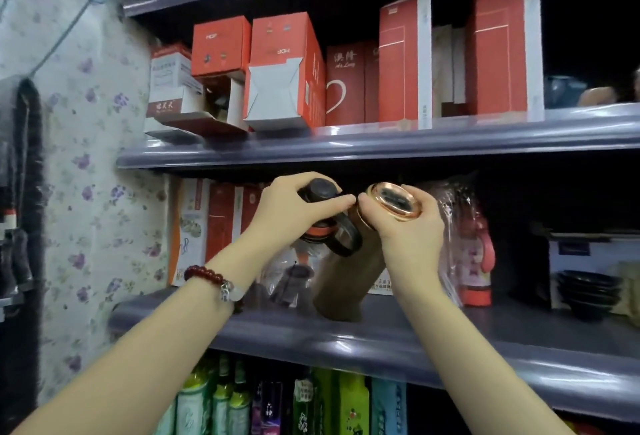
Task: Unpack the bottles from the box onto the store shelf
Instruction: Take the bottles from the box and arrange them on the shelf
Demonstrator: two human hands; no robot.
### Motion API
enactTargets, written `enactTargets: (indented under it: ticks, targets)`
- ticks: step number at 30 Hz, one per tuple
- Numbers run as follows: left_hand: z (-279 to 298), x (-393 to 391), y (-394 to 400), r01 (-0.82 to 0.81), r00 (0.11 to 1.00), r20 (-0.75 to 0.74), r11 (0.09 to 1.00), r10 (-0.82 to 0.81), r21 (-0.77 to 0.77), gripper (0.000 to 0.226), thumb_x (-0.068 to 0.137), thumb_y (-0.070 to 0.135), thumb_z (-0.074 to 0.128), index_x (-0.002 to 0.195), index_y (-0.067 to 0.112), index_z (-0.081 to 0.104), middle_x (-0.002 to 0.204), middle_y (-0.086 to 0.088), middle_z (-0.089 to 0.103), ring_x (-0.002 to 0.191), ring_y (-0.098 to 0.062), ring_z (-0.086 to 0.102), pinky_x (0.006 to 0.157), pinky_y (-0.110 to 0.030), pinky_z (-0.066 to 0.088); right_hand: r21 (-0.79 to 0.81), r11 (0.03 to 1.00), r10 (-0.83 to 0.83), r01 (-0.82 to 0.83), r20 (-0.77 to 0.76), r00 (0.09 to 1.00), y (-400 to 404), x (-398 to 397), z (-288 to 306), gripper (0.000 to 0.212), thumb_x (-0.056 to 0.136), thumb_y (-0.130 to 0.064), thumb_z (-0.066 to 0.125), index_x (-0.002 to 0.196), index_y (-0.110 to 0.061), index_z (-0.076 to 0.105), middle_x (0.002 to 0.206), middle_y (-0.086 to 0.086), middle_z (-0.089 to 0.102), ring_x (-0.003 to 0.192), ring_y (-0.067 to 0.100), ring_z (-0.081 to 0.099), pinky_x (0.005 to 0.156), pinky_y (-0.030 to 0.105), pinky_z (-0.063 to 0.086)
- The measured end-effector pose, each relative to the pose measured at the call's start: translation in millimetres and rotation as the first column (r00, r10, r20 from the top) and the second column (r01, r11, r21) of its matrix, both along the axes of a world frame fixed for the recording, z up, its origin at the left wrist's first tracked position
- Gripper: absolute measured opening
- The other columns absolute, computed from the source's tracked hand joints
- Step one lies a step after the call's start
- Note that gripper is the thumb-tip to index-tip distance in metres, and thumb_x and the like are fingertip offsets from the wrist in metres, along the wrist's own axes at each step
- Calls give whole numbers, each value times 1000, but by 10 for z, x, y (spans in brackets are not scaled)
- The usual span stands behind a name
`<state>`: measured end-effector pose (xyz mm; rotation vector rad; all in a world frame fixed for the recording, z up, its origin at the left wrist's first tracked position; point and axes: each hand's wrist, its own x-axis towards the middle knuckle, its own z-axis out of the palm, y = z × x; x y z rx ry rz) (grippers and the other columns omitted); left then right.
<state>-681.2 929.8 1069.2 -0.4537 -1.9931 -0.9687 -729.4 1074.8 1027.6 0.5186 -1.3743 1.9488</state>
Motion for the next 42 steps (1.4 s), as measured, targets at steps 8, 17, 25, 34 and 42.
enactTargets:
  ticks: [8,17,25,34,42]
  targets:
    - [235,-370,-350,103,980,149,978,-131,182,29,72,47,76,86,22,76,85,7,77,88,-9,71,91,-30,53,204,978,16,-42,124,992,-282,-436,389,82,36,-59,85,107,-21,68,99,-2,74,93,17,70,85,40,58]
    - [-30,-651,-898,289,908,259,940,-330,182,30,76,28,76,103,30,62,98,2,74,95,-18,68,88,-35,52,351,934,12,-63,147,989,-500,-625,315,102,42,-69,81,127,-20,50,117,-3,65,106,17,64,94,40,52]
    - [-525,-812,-1099,252,899,286,924,-333,286,102,66,22,85,144,39,21,140,9,46,129,-12,47,108,-32,38,451,885,44,-118,171,984,-576,-625,-231,94,66,-28,85,142,-29,30,120,-6,59,105,14,61,92,38,52]
    - [-615,-865,-1183,134,942,258,942,-217,307,108,63,32,87,145,45,19,145,5,46,130,-13,46,110,-40,36,377,924,-4,-57,160,987,-770,-636,-288,101,53,-29,83,140,-35,33,116,-8,60,104,17,61,92,45,53]
    - [-638,-896,-1482,30,935,319,933,-152,358,105,62,41,85,145,40,22,138,2,53,127,-17,50,108,-38,38,411,909,23,-71,120,992,-1161,-598,-257,90,70,-19,81,144,-28,31,115,-8,54,100,12,55,78,21,41]
